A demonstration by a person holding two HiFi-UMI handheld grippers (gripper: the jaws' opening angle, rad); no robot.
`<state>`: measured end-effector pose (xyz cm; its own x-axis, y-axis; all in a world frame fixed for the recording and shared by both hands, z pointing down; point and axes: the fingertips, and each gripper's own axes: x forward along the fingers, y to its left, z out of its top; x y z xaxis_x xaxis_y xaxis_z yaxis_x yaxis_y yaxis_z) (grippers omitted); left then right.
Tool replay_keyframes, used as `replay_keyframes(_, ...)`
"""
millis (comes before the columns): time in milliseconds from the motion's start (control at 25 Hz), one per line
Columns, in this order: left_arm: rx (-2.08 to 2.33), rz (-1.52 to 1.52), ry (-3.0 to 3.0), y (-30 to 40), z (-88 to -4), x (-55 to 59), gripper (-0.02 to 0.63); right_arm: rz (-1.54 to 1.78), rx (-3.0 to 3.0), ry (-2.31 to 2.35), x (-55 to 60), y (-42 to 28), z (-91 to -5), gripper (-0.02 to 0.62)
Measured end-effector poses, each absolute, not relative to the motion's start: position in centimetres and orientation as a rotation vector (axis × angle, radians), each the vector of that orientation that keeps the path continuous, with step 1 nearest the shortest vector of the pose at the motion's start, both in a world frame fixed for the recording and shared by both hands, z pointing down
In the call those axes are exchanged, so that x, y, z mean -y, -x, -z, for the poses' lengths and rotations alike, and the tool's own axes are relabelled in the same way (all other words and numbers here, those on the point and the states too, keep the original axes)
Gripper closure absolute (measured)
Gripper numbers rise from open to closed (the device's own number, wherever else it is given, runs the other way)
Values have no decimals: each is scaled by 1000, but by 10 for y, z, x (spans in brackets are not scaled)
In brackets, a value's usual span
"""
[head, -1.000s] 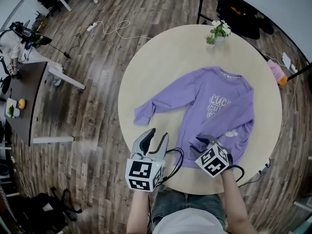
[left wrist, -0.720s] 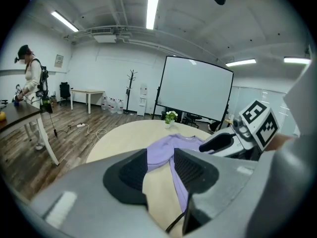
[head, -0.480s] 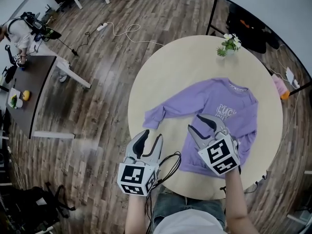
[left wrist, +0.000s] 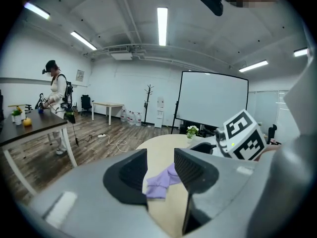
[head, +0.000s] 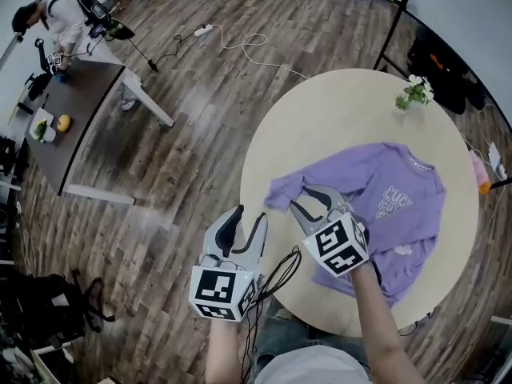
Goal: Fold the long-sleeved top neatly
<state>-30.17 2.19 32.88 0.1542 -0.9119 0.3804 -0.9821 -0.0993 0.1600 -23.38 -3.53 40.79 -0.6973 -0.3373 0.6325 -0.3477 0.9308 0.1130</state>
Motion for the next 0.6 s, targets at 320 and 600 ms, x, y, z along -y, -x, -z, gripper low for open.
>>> replay_keyframes(320,1881,-248,-1974,332,-339,-39,432,-19,2298,-275,13,268,-481,431)
replay_keyframes(600,1902,-249,-1904,348,-352,-49,432,-33,2217,-184,10,283,-526,430)
